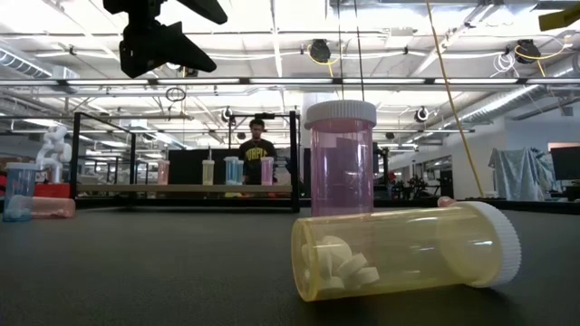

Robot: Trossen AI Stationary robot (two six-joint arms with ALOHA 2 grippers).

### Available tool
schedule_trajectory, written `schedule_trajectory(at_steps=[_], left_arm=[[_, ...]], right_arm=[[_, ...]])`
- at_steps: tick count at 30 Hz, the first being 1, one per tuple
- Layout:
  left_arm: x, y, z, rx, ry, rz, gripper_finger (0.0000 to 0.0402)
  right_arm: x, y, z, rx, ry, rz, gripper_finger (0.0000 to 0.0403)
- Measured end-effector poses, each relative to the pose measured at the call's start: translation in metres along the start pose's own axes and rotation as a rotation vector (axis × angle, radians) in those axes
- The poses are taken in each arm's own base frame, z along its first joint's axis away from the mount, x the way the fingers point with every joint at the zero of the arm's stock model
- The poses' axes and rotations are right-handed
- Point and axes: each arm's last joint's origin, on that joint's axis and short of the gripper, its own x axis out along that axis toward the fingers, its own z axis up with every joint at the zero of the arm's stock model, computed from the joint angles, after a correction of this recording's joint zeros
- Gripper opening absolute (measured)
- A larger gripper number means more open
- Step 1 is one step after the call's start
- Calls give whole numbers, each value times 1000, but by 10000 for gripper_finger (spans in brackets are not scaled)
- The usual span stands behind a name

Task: Pick and place medicine bottles onto shelf by color
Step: Put the right yellow pill bottle on the shelf aligned with the other yellow pill bottle

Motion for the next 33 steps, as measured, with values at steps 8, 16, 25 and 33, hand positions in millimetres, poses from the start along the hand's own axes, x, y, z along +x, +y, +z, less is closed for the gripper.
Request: schedule_trajectory(at_steps=[8, 16, 25, 33], left_arm=[[1, 1, 1, -4, -4, 5, 243], [1, 1, 2, 9, -11, -2, 243], [1, -9, 35, 268, -268, -133, 243], [2, -8, 66, 381, -510, -186, 243]], right_arm=[[0, 0, 0, -64, -8, 5, 92], [-13, 7, 3, -188, -174, 174, 101], [-54, 34, 24, -553, -734, 413, 102], [-81, 78, 64, -893, -1060, 426, 102]])
